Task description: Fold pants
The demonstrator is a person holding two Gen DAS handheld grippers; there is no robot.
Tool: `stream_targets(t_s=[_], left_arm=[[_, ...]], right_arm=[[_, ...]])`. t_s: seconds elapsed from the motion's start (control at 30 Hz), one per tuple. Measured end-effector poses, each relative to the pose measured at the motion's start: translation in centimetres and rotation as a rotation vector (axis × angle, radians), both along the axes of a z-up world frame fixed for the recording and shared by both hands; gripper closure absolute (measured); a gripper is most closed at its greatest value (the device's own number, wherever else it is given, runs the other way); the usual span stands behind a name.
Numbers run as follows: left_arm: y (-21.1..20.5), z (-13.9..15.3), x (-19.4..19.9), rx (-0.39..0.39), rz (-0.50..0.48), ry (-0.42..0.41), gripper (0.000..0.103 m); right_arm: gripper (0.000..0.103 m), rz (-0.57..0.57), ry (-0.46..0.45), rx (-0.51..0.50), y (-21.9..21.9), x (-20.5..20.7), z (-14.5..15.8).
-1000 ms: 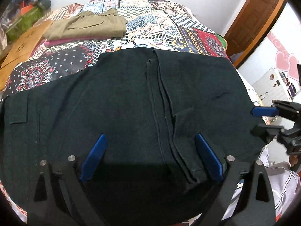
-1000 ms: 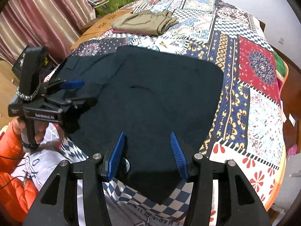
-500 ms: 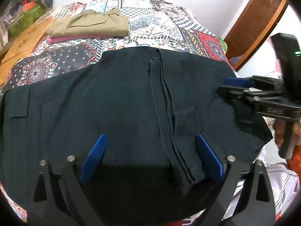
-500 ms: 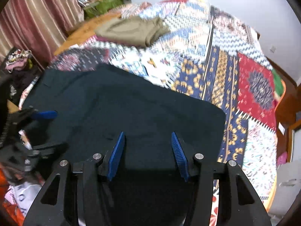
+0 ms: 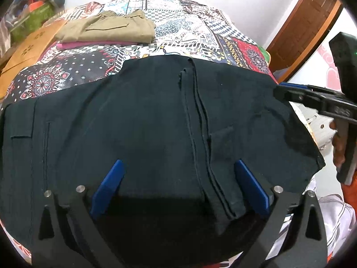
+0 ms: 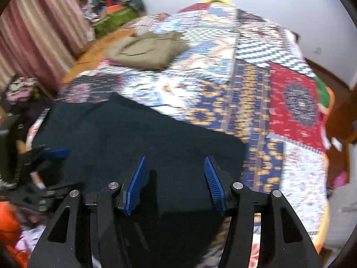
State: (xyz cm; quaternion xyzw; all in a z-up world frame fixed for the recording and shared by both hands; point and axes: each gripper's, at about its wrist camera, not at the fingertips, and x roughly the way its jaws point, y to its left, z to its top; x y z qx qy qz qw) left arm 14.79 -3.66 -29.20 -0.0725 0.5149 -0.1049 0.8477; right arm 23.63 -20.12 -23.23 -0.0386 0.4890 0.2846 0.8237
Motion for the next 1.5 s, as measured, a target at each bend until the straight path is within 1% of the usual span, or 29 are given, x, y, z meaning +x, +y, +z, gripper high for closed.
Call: stream_targets(t_s=[0.07,0.1,0.13,0.17,0.2,0.27,0.33,0.37,0.43,0.47,0.53,0.6,0.67,0.77,0.83,0.9,0.97,1.03,1.07,1.13,1.17,1.2,1.37,1.5], left_arm=[[0.0,0.0,0.0,0.002,0.001,-0.001,0.001],[0.0,0.0,0.0,0.002,0.002,-0.001,0.001],[0.0,0.0,0.0,0.002,0.002,-0.001,0.001],[0.0,0.0,0.0,0.002,0.002,0.0,0.001],[0.0,0.0,0.0,0.003,0.002,0.0,0.001],[0.0,0.0,0.0,0.002,0.002,0.001,0.001],[0.0,0.0,0.1,0.0,0.003,0.003,0.001],[0.1,0.1,0.1,-0.003,0.004,0.007,0.001],[0.9,0.7,0.1,-0.02,0.025,0.012,0.001],[1.3,1.0,0.1,-0.013,0.039,0.007,0.001],[2.8,2.2,-0.2,0.045,0.098,-0.031,0.001],[4.7,3.2,-0.7,0.071,0.148,-0.058,0.001],[7.2,4.1,-1.5,0.07,0.207,-0.07,0.001],[11.2,5.0,-3.7,0.09,0.313,-0.079,0.001],[13.2,5.1,-5.2,0.095,0.369,-0.078,0.001],[15.3,4.9,-7.0,0.087,0.431,-0.071,0.001],[16.7,4.7,-8.4,0.075,0.474,-0.06,0.001],[18.4,4.1,-10.0,0.045,0.524,-0.041,0.001],[18.9,4.0,-10.7,0.027,0.53,-0.034,0.001],[20.1,3.2,-11.9,-0.058,0.551,-0.012,0.001],[20.2,3.1,-12.2,-0.078,0.555,-0.008,0.001],[20.6,2.7,-12.6,-0.117,0.559,0.0,0.001],[20.1,1.5,-13.3,-0.222,0.544,0.034,0.001],[19.1,-0.5,-13.2,-0.319,0.528,0.081,0.001]], right_arm=[[0.053,0.068,0.017,0.0,1.4,-0.6,-0.3],[0.053,0.099,0.014,-0.037,2.3,-1.0,-0.8],[0.053,0.105,0.004,-0.074,2.8,-1.2,-1.3],[0.053,0.111,-0.017,-0.131,3.2,-1.4,-2.1],[0.051,0.113,-0.023,-0.133,3.1,-1.3,-2.4],[0.05,0.064,-0.005,-0.106,2.0,-0.4,-2.4],[0.05,-0.029,-0.035,-0.142,0.6,0.4,-1.9],[0.05,-0.047,-0.04,-0.145,0.1,0.6,-1.6],[0.05,-0.065,-0.03,-0.101,-1.1,0.7,-0.7],[0.05,-0.07,-0.04,-0.082,-1.6,0.4,0.2],[0.05,-0.071,-0.072,-0.081,-1.6,-0.1,1.3],[0.05,-0.062,-0.099,-0.06,-1.4,-0.7,2.5],[0.05,-0.046,-0.118,-0.037,-0.8,-1.1,3.5],[0.05,-0.012,-0.145,-0.011,0.7,-1.4,4.7],[0.05,0.02,-0.157,0.009,2.0,-1.4,5.2],[0.05,0.054,-0.163,0.024,3.5,-1.4,5.4],[0.05,0.089,-0.168,0.031,5.1,-1.6,5.5],[0.05,0.124,-0.166,0.036,6.8,-1.6,5.4],[0.05,0.142,-0.163,0.039,7.6,-1.7,5.3],[0.05,0.168,-0.162,0.039,8.9,-1.9,5.2],[0.05,0.184,-0.161,0.038,9.7,-2.0,5.0],[0.05,0.201,-0.16,0.036,10.6,-2.1,4.8],[0.05,0.26,-0.162,0.015,13.4,-2.9,3.9],[0.05,0.29,-0.135,-0.003,14.8,-3.3,2.8]])
